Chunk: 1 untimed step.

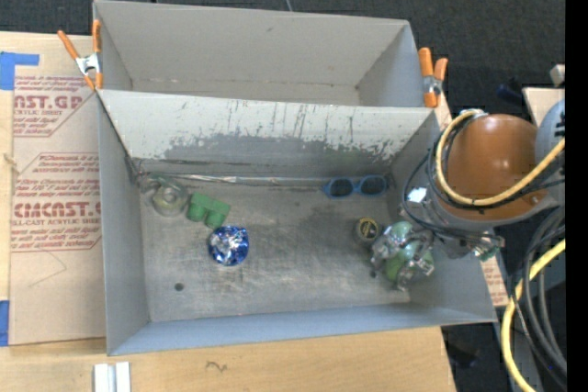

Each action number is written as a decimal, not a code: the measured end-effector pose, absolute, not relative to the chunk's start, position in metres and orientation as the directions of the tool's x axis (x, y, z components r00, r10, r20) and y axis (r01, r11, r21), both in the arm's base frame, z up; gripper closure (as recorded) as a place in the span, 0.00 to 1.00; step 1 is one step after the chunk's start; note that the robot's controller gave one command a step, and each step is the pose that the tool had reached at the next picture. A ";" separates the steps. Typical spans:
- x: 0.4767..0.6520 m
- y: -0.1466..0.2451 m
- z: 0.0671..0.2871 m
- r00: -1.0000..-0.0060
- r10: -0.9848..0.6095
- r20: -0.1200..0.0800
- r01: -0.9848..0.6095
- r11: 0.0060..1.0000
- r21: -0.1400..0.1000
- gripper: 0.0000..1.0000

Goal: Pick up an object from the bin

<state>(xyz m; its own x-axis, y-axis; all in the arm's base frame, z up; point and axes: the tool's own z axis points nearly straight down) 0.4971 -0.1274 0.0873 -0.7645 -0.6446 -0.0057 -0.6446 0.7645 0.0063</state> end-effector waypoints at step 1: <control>0.498 -0.125 0.104 -0.764 -0.645 -0.003 -0.645 0.764 0.001 1.00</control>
Offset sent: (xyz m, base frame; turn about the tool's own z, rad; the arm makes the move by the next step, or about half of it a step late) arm 0.0001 0.0001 0.0167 0.0000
